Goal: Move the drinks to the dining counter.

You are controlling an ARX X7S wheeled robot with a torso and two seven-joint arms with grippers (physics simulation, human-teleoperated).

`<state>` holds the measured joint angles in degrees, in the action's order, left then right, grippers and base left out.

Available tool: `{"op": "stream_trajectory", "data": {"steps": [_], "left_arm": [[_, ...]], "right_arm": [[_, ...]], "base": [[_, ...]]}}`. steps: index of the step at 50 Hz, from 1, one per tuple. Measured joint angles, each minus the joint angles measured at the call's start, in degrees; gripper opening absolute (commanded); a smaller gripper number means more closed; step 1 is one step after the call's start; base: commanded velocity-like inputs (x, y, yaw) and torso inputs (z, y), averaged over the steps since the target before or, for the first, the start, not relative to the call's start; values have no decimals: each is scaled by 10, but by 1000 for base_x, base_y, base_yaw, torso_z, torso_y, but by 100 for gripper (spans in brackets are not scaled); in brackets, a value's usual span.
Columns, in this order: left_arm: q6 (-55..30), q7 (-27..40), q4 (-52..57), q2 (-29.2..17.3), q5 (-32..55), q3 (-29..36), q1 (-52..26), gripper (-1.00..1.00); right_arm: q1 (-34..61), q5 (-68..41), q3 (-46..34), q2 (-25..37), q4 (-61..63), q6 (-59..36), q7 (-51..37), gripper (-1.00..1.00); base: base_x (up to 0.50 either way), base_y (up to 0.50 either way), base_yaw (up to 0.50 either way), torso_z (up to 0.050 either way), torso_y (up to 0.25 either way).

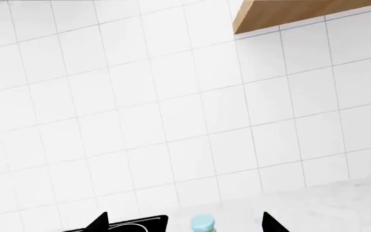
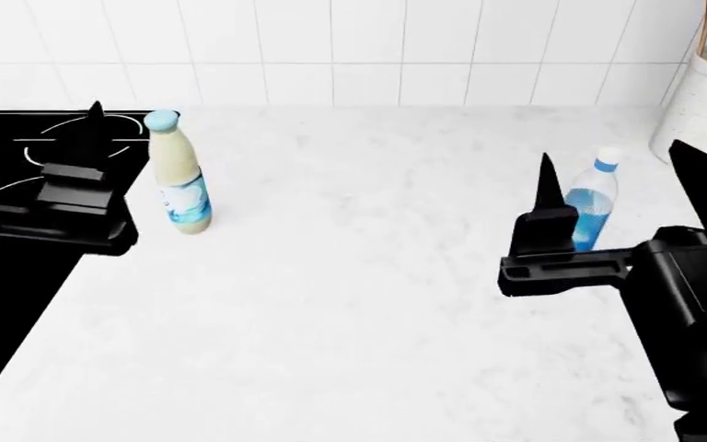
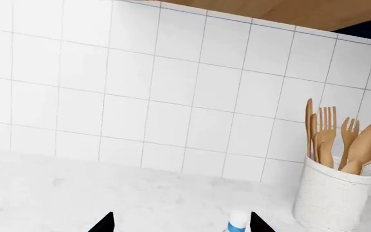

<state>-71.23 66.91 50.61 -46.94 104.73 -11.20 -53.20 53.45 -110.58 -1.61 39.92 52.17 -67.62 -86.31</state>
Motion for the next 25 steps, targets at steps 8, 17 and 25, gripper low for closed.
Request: {"op": "stream_trajectory", "data": {"steps": [8, 17, 25], "left_arm": [[-23, -48, -17, 27, -57, 17, 22, 100], [-34, -102, -30, 49, -120, 27, 49, 100], [-34, -131, -37, 56, -150, 28, 68, 100]], "right_arm": [[-28, 16, -7, 0, -14, -3, 20, 100], [-70, 36, 15, -10, -25, 8, 62, 100], [-86, 62, 24, -10, -28, 5, 86, 100]], "base": [[0, 0, 0, 0, 0], [0, 0, 0, 0, 0], [0, 0, 0, 0, 0]]}}
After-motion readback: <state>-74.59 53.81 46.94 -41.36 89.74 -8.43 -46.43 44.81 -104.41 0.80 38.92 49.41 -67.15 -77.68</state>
